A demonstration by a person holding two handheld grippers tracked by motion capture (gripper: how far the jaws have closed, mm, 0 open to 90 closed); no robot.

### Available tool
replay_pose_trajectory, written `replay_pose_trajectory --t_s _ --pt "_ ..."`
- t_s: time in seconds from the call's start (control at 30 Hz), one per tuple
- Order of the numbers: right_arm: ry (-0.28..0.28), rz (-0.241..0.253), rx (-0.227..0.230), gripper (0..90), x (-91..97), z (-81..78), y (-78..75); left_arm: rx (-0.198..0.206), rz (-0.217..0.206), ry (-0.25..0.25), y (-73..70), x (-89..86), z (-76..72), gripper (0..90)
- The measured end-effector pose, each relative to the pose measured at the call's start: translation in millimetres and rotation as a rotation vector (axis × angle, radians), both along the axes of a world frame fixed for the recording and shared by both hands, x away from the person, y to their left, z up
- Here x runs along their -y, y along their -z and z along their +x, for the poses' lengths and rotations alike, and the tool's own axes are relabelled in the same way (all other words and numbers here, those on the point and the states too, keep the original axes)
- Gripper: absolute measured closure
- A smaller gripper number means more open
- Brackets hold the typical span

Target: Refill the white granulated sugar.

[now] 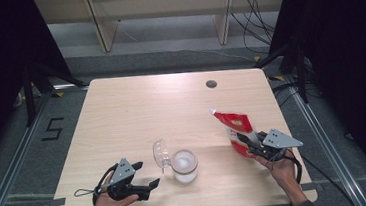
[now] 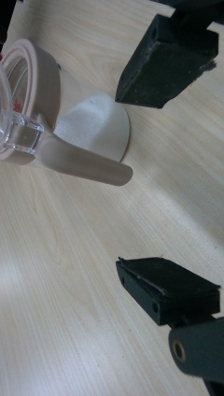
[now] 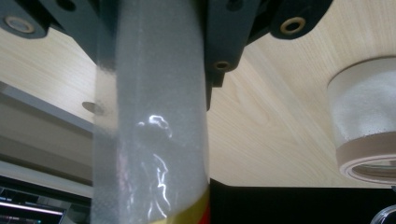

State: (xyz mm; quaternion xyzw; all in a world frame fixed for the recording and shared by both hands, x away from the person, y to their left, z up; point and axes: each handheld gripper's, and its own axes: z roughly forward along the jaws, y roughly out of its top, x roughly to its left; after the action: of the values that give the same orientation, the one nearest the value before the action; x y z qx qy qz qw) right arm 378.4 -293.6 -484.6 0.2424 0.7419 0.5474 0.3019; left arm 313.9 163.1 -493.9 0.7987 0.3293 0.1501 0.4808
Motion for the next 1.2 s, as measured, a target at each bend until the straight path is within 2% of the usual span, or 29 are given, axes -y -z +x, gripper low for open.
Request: replay_pose_trajectory --t_s 0.13,0.2,0.23,0.3,0.37,0.4,0.47,0.5,0.53,0.57,0.6,0.7,0.73,0.83,0.87,0.93,0.97,1.0,1.07,1.17,1.2 --pt "0.013 -0.009 -0.028 77.8 1.5 -3.5 -1.7 -0.002 -0.016 -0.001 0.8 0.1 0.2 16.1" --pt "0.020 -0.015 -0.034 77.8 2.2 -5.1 -2.6 0.000 -0.011 -0.002 0.5 0.1 0.1 16.1" --pt "0.034 -0.001 -0.043 77.8 1.8 -6.6 -2.7 -0.001 -0.003 -0.002 0.0 -0.2 -0.1 16.1" --pt "0.033 -0.017 -0.042 77.8 2.7 -7.5 -3.4 0.000 -0.006 -0.001 0.3 0.0 0.0 16.1" --pt "0.039 -0.009 -0.051 77.8 4.1 -9.0 -3.4 0.000 -0.003 -0.001 0.4 0.0 0.0 16.1" --pt "0.042 -0.016 -0.065 77.7 6.0 -10.9 -3.8 0.001 -0.010 0.003 0.8 0.1 0.3 16.1" --pt "0.049 -0.010 -0.068 77.7 8.5 -13.1 -3.4 0.001 -0.003 -0.001 0.4 0.0 -0.1 16.1" --pt "0.055 0.013 -0.081 77.7 8.9 -14.1 -2.3 0.001 -0.003 -0.001 0.4 0.2 -0.1 16.1" --pt "0.060 0.024 -0.104 77.7 9.7 -15.6 -2.9 0.001 -0.003 -0.002 0.6 0.5 -0.2 16.1" --pt "0.071 0.028 -0.106 77.7 10.8 -16.8 -3.1 0.001 -0.003 -0.002 0.6 0.5 -0.2 16.1" --pt "0.079 0.045 -0.124 77.6 10.6 -18.7 -2.3 -0.018 -0.026 -0.013 1.9 2.3 -1.1 16.1" --pt "0.101 0.039 -0.111 77.5 13.5 -18.7 -2.1 -0.014 -0.023 -0.007 1.8 2.5 -0.7 16.1" --pt "0.116 0.050 -0.145 77.4 13.4 -21.6 -1.8 -0.014 -0.023 -0.007 1.8 2.5 -0.7 16.1" --pt "0.100 0.036 -0.141 77.3 15.0 -22.1 -1.4 -0.019 -0.031 -0.014 2.2 2.9 -0.9 16.1" --pt "0.110 0.050 -0.166 76.8 15.0 -25.2 -0.9 -0.016 -0.027 -0.011 2.0 2.7 -0.7 16.1" --pt "0.098 0.035 -0.126 76.2 16.2 -25.0 -1.7 -0.015 -0.025 -0.009 1.9 2.7 -0.7 16.1" --pt "0.109 0.059 -0.123 75.8 15.5 -26.5 -1.7 -0.014 -0.020 -0.008 1.8 2.5 -0.5 16.1" --pt "0.114 0.065 -0.145 75.1 15.1 -28.8 -1.9 -0.014 -0.019 -0.008 1.9 2.5 -0.5 16.1" --pt "0.115 0.054 -0.153 74.5 15.7 -29.5 -2.8 -0.015 -0.020 -0.008 2.0 2.6 -0.5 16.1" --pt "0.113 0.070 -0.158 72.0 14.3 -29.8 -2.4 -0.014 -0.019 -0.008 1.9 2.5 -0.5 16.1" --pt "0.143 0.079 -0.156 66.3 14.4 -31.5 -3.0 -0.015 -0.024 -0.008 1.9 2.7 -0.7 16.1"
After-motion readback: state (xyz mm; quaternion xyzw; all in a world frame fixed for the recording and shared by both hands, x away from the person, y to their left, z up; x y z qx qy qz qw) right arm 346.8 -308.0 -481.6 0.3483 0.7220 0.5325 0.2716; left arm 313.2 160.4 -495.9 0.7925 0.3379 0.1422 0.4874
